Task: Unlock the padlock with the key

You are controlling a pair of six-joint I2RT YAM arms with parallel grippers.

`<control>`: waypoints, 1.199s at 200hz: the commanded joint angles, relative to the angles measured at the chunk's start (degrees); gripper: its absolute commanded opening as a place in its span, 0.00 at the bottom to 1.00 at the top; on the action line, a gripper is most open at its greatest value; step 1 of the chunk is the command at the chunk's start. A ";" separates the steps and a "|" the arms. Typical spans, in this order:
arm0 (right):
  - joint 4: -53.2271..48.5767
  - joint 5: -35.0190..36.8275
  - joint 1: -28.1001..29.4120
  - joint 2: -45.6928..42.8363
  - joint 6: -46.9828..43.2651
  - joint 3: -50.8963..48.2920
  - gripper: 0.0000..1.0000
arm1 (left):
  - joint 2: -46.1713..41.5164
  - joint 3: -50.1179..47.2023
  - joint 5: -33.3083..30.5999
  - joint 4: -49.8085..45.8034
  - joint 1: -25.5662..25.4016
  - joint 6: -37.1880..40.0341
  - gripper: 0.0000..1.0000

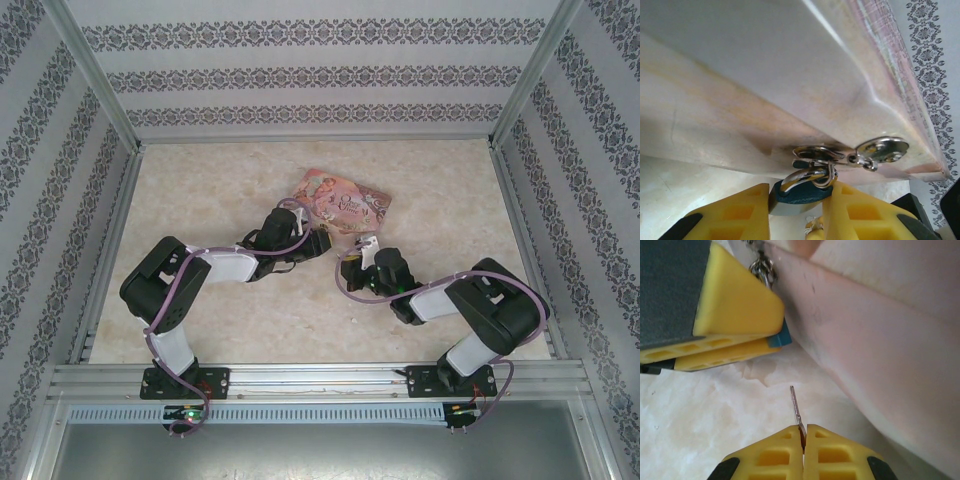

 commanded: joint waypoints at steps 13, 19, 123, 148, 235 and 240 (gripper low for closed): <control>4.12 1.10 -0.77 1.19 -1.21 -0.18 0.00 | -2.44 2.94 1.81 0.90 -0.81 -2.83 0.27; 4.29 1.10 -0.77 1.32 -1.27 -0.07 0.00 | -2.44 2.99 1.83 0.89 -0.81 -2.88 0.27; 6.68 -0.10 -0.87 2.12 -1.78 0.64 0.00 | -2.61 4.47 2.38 -0.35 -0.81 -4.94 0.26; 6.75 -0.49 -0.86 2.49 -1.87 2.57 0.00 | -2.44 4.89 2.15 -0.63 -0.81 -4.86 0.26; 6.70 -0.26 -1.21 2.43 -2.97 3.44 0.00 | -1.47 6.09 2.46 -1.18 -0.84 -5.36 0.26; 6.73 -0.14 -1.18 2.43 -2.97 3.45 0.00 | -1.39 6.07 2.47 -1.09 -0.81 -5.38 0.26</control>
